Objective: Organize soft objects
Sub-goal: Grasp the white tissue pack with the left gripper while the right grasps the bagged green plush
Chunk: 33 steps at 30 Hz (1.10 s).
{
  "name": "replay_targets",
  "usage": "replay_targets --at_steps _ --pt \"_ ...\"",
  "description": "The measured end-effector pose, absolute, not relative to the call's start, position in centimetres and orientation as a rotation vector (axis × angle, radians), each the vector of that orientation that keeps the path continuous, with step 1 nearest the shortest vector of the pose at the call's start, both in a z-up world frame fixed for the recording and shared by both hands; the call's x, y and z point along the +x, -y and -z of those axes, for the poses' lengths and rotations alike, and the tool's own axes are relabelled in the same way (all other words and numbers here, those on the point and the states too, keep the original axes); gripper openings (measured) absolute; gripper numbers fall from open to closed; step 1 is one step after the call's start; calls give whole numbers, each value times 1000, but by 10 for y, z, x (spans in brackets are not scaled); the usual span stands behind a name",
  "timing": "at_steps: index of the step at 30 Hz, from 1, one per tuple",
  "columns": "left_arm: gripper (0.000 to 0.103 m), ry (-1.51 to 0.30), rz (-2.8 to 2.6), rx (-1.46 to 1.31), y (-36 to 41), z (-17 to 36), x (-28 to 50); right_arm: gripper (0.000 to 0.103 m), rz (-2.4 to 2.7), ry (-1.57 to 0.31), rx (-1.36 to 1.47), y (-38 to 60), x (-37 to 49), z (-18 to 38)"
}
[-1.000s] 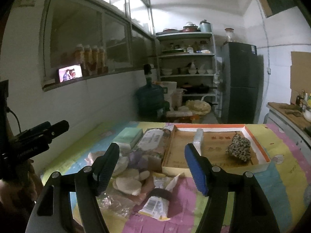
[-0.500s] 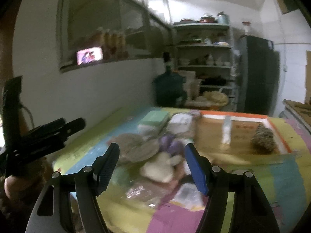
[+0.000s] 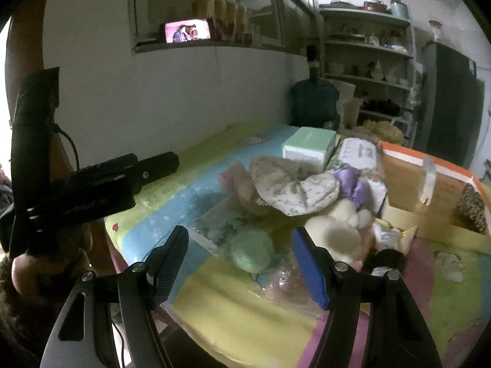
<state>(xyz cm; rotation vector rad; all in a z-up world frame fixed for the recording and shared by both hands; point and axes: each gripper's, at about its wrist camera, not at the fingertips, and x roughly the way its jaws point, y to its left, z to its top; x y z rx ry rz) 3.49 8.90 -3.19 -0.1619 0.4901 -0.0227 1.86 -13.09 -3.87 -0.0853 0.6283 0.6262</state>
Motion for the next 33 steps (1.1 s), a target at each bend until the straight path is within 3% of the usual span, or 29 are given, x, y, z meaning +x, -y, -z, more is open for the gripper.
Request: replay_targets --at_steps 13,20,28,33 --pt "90 -541 38 -185 -100 56 41 70 -615 -717 -151 107 41 66" --pt "90 -572 69 -186 -98 66 46 46 -563 -712 -273 103 43 73" --pt "90 -596 100 -191 -89 71 49 45 -559 -696 -380 97 40 80" --pt "90 -603 104 -191 -87 72 50 36 -543 -692 -393 97 44 82"
